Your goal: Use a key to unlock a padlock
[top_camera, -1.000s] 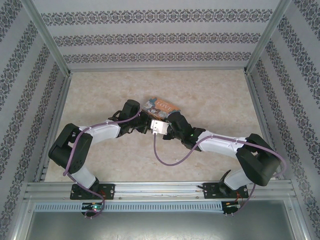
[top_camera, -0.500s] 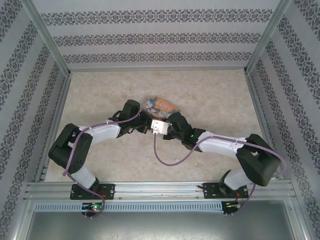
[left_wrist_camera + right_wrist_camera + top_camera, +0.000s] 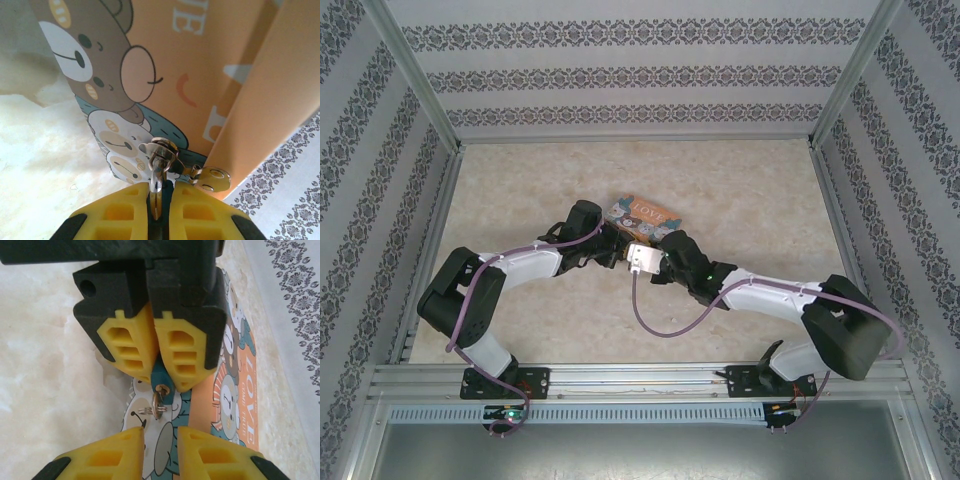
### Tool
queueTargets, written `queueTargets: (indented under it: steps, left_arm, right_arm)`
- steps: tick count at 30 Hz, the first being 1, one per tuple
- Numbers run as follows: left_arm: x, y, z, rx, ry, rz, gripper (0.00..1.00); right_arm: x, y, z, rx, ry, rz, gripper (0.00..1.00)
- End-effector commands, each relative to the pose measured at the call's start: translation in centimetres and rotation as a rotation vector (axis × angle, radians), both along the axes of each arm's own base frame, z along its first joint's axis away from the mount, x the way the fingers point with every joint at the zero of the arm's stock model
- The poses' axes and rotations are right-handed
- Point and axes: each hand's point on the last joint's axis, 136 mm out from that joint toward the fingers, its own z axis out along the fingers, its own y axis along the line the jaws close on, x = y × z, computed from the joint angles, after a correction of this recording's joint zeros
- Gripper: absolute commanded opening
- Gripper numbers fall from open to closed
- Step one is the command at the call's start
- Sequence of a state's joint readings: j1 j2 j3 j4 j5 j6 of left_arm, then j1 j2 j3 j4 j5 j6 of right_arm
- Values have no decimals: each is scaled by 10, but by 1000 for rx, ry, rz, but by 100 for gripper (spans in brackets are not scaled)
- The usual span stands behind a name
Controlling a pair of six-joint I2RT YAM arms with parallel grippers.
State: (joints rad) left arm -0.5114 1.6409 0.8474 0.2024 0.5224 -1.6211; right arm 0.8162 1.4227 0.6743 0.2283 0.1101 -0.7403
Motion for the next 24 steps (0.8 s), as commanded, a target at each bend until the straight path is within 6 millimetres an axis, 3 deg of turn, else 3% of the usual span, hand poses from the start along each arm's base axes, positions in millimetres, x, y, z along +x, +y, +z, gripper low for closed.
queueTargets:
  steps: [1, 14, 24]
  left_arm:
    - [0, -10, 12, -41, -37, -20, 0]
    - [0, -12, 10, -46, -33, -30, 0]
    - [0, -13, 11, -55, -38, -38, 0]
  right_arm:
    - [4, 10, 7, 7, -15, 12, 24]
    - [9, 21, 8, 18, -13, 24, 22]
    - [12, 25, 3, 14, -2, 18, 9]
